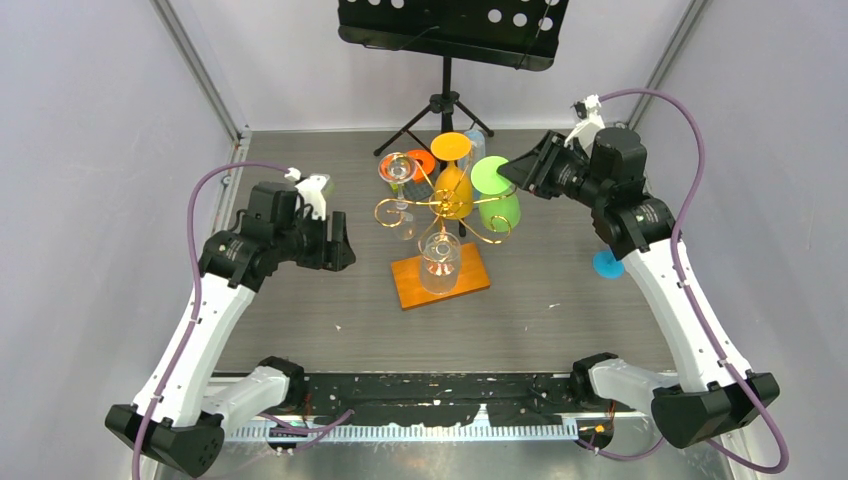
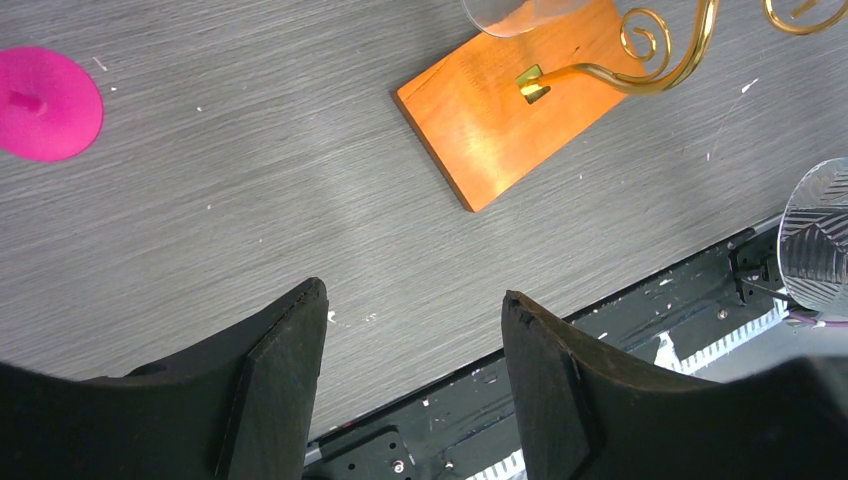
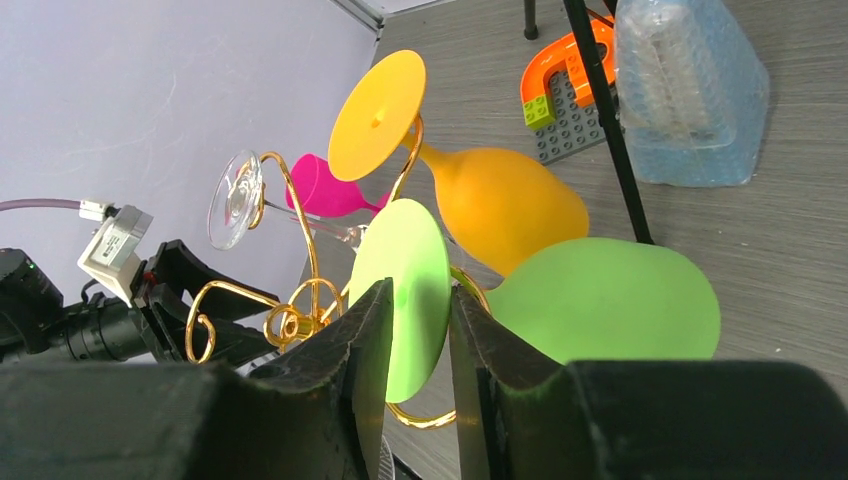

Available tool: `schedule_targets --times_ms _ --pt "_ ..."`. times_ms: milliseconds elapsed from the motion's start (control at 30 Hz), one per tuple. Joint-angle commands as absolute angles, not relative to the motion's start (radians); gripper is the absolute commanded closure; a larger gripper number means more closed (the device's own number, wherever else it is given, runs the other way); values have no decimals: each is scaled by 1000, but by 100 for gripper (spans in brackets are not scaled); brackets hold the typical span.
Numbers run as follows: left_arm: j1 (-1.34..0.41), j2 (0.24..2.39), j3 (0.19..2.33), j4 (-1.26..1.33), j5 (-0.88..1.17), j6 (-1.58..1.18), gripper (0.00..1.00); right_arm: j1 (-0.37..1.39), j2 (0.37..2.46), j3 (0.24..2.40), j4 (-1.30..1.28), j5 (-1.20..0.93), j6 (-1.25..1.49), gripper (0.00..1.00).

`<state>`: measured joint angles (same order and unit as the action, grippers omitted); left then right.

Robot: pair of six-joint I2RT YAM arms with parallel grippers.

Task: Take the wine glass off the wine glass rack
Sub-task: Pick up the wine glass from the wine rack.

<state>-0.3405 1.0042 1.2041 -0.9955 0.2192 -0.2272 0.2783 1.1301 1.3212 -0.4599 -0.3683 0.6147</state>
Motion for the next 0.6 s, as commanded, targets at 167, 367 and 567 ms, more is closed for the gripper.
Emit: schedule_targets --times_ms 167,367,567 --pt "-345 980 1218 -972 209 -215 36 275 1110 1296 -348 -426 697 76" --pt "-346 974 1217 -974 207 -213 36 276 1106 1289 -315 -426 738 94" --pt "-346 975 1219 -978 208 -212 36 275 1082 1283 -287 -389 790 94"
